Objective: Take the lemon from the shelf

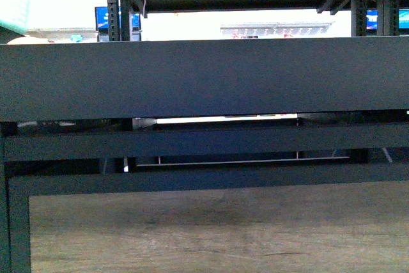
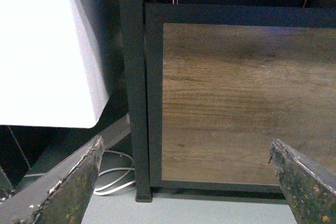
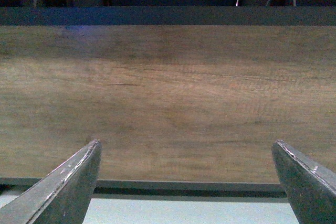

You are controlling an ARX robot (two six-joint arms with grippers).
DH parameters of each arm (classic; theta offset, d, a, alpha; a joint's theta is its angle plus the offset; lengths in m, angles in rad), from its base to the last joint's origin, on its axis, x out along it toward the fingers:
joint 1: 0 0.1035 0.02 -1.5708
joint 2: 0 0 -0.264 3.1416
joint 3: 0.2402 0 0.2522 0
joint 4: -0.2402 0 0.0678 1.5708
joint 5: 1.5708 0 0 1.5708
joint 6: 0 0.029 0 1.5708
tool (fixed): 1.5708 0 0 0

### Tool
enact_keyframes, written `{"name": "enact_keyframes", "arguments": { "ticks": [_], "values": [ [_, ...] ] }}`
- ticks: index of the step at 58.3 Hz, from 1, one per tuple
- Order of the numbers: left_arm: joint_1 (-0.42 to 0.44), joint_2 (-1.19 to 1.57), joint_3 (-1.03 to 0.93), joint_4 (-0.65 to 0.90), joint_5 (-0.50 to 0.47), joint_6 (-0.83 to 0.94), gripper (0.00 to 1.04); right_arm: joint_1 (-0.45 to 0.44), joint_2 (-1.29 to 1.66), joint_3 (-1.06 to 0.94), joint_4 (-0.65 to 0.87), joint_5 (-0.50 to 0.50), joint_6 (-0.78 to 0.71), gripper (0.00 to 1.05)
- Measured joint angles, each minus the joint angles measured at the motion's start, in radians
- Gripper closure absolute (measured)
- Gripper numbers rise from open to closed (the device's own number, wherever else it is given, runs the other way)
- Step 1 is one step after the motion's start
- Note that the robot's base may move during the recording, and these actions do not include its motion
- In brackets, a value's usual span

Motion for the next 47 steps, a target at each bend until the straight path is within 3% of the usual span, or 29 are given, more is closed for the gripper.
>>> {"name": "enact_keyframes", "arguments": {
  "ticks": [47],
  "values": [
    [0.000,0.000,0.000,0.000,0.000,0.000,0.08,0.000,0.000,0.000,0.000,0.001,0.000,0.07]
  ]
}}
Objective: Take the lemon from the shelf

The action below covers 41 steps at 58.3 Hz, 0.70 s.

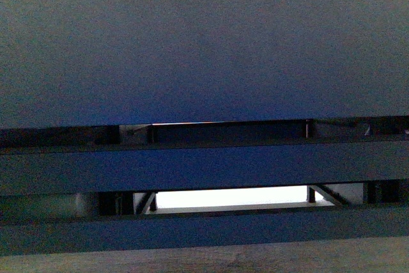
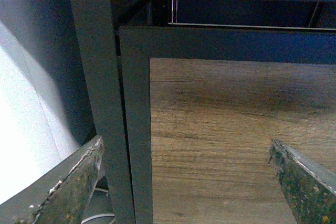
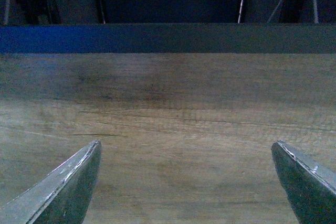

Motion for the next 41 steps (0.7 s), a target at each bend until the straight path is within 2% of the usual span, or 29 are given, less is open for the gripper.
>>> {"name": "enact_keyframes", "arguments": {
  "ticks": [41],
  "values": [
    [0.000,0.000,0.000,0.000,0.000,0.000,0.08,0.000,0.000,0.000,0.000,0.000,0.000,0.07]
  ]
}}
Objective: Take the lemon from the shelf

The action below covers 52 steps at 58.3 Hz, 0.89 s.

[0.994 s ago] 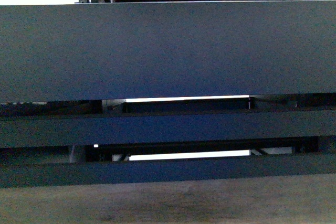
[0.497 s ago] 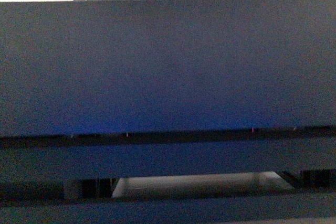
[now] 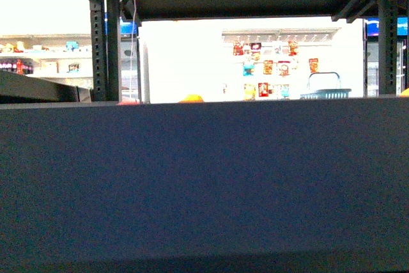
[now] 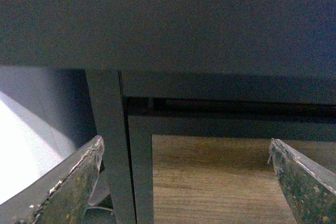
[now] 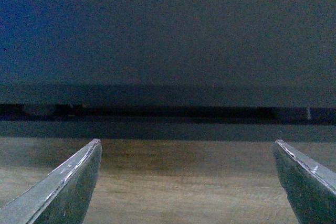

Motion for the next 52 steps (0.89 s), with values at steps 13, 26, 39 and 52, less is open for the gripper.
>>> {"name": "enact_keyframes", "arguments": {
  "ticks": [13,26,39,52],
  "values": [
    [0.000,0.000,0.000,0.000,0.000,0.000,0.08,0.000,0.000,0.000,0.000,0.000,0.000,0.07],
    [0.000,0.000,0.000,0.000,0.000,0.000,0.08,0.000,0.000,0.000,0.000,0.000,0.000,0.07],
    [0.000,0.000,0.000,0.000,0.000,0.000,0.08,0.000,0.000,0.000,0.000,0.000,0.000,0.07],
    [0.000,0.000,0.000,0.000,0.000,0.000,0.08,0.000,0.000,0.000,0.000,0.000,0.000,0.07]
  ]
}}
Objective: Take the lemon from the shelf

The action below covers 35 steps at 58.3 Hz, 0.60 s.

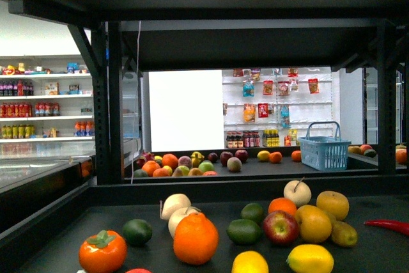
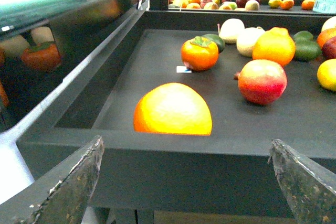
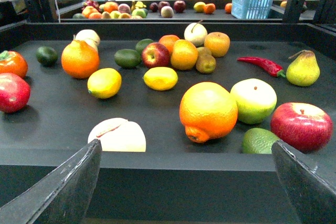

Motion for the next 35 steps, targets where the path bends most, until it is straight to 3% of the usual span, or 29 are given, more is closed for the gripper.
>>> {"name": "enact_keyframes", "arguments": {
  "ticks": [35],
  "values": [
    [0.000,0.000,0.000,0.000,0.000,0.000,0.08,0.000,0.000,0.000,0.000,0.001,0.000,0.07]
  ]
}}
